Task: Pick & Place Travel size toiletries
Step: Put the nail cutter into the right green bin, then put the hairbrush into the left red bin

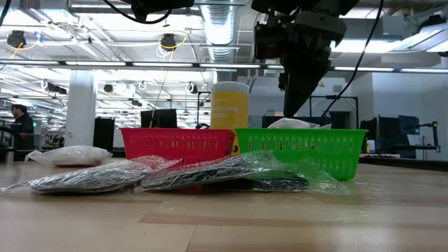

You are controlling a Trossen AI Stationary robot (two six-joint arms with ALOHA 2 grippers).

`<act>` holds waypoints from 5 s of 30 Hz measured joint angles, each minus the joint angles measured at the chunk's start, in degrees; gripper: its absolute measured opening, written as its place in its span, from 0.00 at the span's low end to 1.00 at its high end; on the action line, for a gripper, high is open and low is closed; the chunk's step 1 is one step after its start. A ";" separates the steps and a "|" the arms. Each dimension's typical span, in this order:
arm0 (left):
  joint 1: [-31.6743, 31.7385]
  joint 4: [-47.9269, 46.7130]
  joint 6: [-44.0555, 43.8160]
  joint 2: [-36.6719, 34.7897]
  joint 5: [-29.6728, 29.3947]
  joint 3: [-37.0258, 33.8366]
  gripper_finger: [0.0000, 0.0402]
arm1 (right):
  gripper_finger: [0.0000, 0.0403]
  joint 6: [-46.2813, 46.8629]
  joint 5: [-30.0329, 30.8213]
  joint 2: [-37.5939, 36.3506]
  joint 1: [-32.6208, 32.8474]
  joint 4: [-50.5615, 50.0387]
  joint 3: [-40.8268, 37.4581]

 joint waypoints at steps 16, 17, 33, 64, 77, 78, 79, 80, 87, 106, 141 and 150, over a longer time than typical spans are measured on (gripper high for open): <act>0.00 -0.26 -1.51 0.01 -0.02 0.00 0.25 | 0.29 -3.45 0.70 -1.84 -5.40 -1.10 0.00; 0.00 -0.26 -1.53 0.01 0.00 0.00 0.25 | 0.29 -3.45 0.89 -2.43 -6.14 -2.10 -0.09; 0.00 0.11 -1.99 0.01 -0.02 -0.96 0.25 | 0.28 -5.40 3.82 -8.84 -21.73 -6.10 -0.31; 0.51 0.48 -1.97 0.01 -0.02 -0.96 0.25 | 0.28 -8.41 3.41 -7.74 -54.49 13.56 -17.04; 0.63 0.50 -1.99 0.01 -0.02 -0.94 0.25 | 0.29 -8.46 2.78 -7.16 -56.66 16.27 -17.25; 0.63 0.50 -1.99 0.01 -0.02 -0.94 0.25 | 0.30 -8.51 2.78 -7.16 -56.66 16.28 -17.25; 0.63 0.52 -1.99 0.01 -0.02 -0.94 0.25 | 0.31 -8.58 2.78 -7.16 -56.66 16.35 -17.25; 0.63 0.51 -1.99 0.01 -0.02 -0.94 0.25 | 0.32 -8.57 2.78 -7.16 -56.75 16.66 -17.25; 0.63 0.50 -2.96 0.01 0.00 -0.94 0.25 | 0.42 -7.57 2.80 -3.49 -57.35 17.28 -17.22; 0.63 0.46 -3.08 0.01 0.00 -0.94 0.25 | 0.41 -8.82 2.58 3.71 -55.98 20.23 -16.70; 0.63 0.42 -3.21 0.00 -0.01 -0.92 0.25 | 0.00 -9.93 1.31 -8.74 -52.66 9.79 -13.29; 0.63 0.50 -6.53 0.01 -0.01 -0.92 0.25 | 0.00 -9.22 1.36 -20.67 -46.44 7.73 -13.20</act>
